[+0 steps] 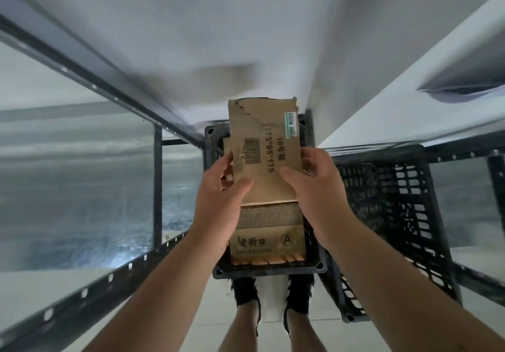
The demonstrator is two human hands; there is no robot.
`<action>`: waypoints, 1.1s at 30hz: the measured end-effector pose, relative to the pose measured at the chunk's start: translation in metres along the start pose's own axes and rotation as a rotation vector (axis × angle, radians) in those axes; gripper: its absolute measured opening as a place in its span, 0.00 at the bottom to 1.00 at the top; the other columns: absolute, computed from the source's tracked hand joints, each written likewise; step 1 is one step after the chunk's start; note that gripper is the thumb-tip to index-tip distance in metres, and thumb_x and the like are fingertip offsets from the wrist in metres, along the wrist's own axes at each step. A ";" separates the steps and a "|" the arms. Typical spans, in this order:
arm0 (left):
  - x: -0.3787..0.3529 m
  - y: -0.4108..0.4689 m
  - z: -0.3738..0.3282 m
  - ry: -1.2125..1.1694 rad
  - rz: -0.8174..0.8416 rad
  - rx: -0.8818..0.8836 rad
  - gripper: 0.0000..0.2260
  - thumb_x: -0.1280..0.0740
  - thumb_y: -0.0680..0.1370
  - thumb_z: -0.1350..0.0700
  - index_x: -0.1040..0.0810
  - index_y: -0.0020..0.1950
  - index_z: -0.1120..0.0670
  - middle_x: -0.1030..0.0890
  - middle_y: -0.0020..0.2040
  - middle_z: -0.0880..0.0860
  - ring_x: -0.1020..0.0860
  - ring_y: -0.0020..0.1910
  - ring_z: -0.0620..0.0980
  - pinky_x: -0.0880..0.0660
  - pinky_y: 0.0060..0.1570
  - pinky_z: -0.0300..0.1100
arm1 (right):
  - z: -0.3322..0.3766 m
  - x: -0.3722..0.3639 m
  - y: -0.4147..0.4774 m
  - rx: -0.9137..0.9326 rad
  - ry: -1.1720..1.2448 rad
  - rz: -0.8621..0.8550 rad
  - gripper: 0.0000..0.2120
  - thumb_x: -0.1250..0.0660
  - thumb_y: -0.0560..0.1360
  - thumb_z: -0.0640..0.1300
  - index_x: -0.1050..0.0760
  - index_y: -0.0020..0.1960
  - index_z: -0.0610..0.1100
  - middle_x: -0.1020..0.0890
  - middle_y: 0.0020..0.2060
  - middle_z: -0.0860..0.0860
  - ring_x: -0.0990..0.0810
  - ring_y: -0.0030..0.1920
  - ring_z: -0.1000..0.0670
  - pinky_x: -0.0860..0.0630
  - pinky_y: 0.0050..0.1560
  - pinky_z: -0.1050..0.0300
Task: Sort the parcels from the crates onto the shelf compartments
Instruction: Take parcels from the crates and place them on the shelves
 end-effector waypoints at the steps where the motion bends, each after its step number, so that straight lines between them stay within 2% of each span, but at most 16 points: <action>1: 0.006 -0.012 -0.016 0.003 -0.015 -0.039 0.21 0.30 0.81 0.61 0.22 0.68 0.40 0.16 0.57 0.44 0.17 0.51 0.36 0.20 0.49 0.36 | 0.017 0.001 -0.012 0.030 0.010 0.014 0.17 0.27 0.80 0.43 0.26 0.63 0.58 0.16 0.54 0.60 0.16 0.53 0.58 0.20 0.46 0.62; 3: 0.019 -0.035 -0.043 -0.019 -0.040 -0.097 0.21 0.30 0.80 0.64 0.22 0.65 0.40 0.15 0.55 0.43 0.18 0.50 0.34 0.21 0.46 0.34 | 0.048 0.005 -0.040 0.094 0.013 0.037 0.17 0.27 0.79 0.42 0.28 0.58 0.60 0.15 0.52 0.61 0.15 0.53 0.59 0.17 0.47 0.62; 5: 0.029 -0.059 -0.071 -0.051 -0.046 -0.134 0.21 0.31 0.80 0.65 0.22 0.66 0.43 0.15 0.57 0.44 0.18 0.56 0.38 0.20 0.52 0.39 | 0.079 0.010 -0.069 0.154 0.019 0.060 0.17 0.26 0.79 0.41 0.28 0.56 0.60 0.15 0.48 0.66 0.15 0.52 0.63 0.18 0.46 0.65; 7: 0.038 -0.085 -0.098 -0.091 -0.050 -0.174 0.21 0.31 0.80 0.65 0.23 0.67 0.44 0.14 0.59 0.45 0.17 0.60 0.45 0.19 0.57 0.47 | 0.107 0.016 -0.098 0.203 0.026 0.081 0.17 0.26 0.79 0.41 0.28 0.57 0.60 0.15 0.49 0.69 0.16 0.54 0.62 0.17 0.48 0.63; 9: 0.046 -0.113 -0.127 -0.119 -0.047 -0.232 0.21 0.32 0.80 0.65 0.23 0.69 0.45 0.14 0.60 0.46 0.17 0.61 0.47 0.20 0.58 0.49 | 0.135 0.024 -0.127 0.249 0.039 0.084 0.18 0.27 0.79 0.40 0.28 0.58 0.59 0.15 0.52 0.64 0.16 0.58 0.57 0.16 0.53 0.58; 12: 0.056 -0.156 -0.170 -0.141 -0.043 -0.302 0.21 0.32 0.81 0.63 0.24 0.71 0.44 0.15 0.61 0.44 0.19 0.63 0.47 0.20 0.60 0.51 | 0.180 0.036 -0.168 0.310 0.074 0.075 0.17 0.28 0.80 0.39 0.28 0.60 0.58 0.15 0.54 0.61 0.15 0.56 0.57 0.15 0.53 0.58; 16: 0.075 -0.213 -0.236 -0.151 -0.052 -0.443 0.22 0.29 0.80 0.59 0.24 0.72 0.43 0.17 0.64 0.42 0.20 0.66 0.47 0.21 0.66 0.56 | 0.242 0.052 -0.225 0.427 0.114 0.048 0.19 0.28 0.80 0.38 0.28 0.63 0.57 0.15 0.58 0.59 0.16 0.61 0.54 0.17 0.64 0.48; 20: 0.089 -0.276 -0.309 -0.148 -0.072 -0.617 0.23 0.30 0.82 0.59 0.26 0.75 0.41 0.19 0.67 0.40 0.21 0.68 0.46 0.23 0.69 0.56 | 0.310 0.065 -0.294 0.584 0.155 0.056 0.25 0.31 0.81 0.35 0.30 0.69 0.58 0.17 0.61 0.61 0.17 0.61 0.55 0.18 0.65 0.51; 24: 0.103 -0.343 -0.382 -0.157 -0.072 -0.755 0.28 0.30 0.83 0.59 0.31 0.76 0.32 0.21 0.69 0.37 0.23 0.69 0.43 0.23 0.69 0.57 | 0.379 0.082 -0.358 0.751 0.145 0.056 0.28 0.32 0.80 0.35 0.28 0.75 0.56 0.17 0.64 0.58 0.18 0.65 0.53 0.18 0.65 0.51; 26: 0.111 -0.372 -0.417 -0.198 -0.042 -0.833 0.30 0.29 0.81 0.57 0.32 0.78 0.33 0.20 0.69 0.39 0.22 0.70 0.45 0.23 0.69 0.59 | 0.417 0.090 -0.387 0.855 0.122 0.055 0.28 0.31 0.80 0.36 0.28 0.76 0.57 0.17 0.65 0.59 0.19 0.66 0.54 0.19 0.64 0.54; 29: 0.125 -0.411 -0.462 -0.264 -0.033 -0.903 0.31 0.29 0.77 0.52 0.31 0.78 0.35 0.19 0.69 0.43 0.21 0.69 0.48 0.22 0.68 0.58 | 0.464 0.105 -0.426 0.953 0.131 0.053 0.27 0.31 0.80 0.34 0.27 0.74 0.56 0.16 0.64 0.57 0.18 0.64 0.55 0.18 0.56 0.63; 31: 0.134 -0.441 -0.493 -0.281 -0.024 -0.972 0.28 0.29 0.80 0.55 0.30 0.78 0.36 0.19 0.68 0.43 0.20 0.68 0.47 0.22 0.68 0.57 | 0.496 0.116 -0.455 1.005 0.157 0.056 0.25 0.29 0.79 0.35 0.26 0.72 0.54 0.15 0.62 0.56 0.17 0.63 0.54 0.19 0.56 0.61; 33: 0.140 -0.466 -0.524 -0.285 0.000 -1.043 0.27 0.31 0.83 0.60 0.29 0.78 0.37 0.18 0.67 0.42 0.19 0.66 0.45 0.21 0.66 0.54 | 0.524 0.126 -0.479 1.058 0.172 0.053 0.24 0.28 0.78 0.36 0.26 0.70 0.52 0.14 0.61 0.54 0.16 0.63 0.53 0.19 0.60 0.56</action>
Point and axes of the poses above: each hand's wrist, its own y-axis towards the middle knuckle, its own x-axis out of the back of the hand, z = x × y, the point moved 9 cm from there along y, towards the middle knuckle
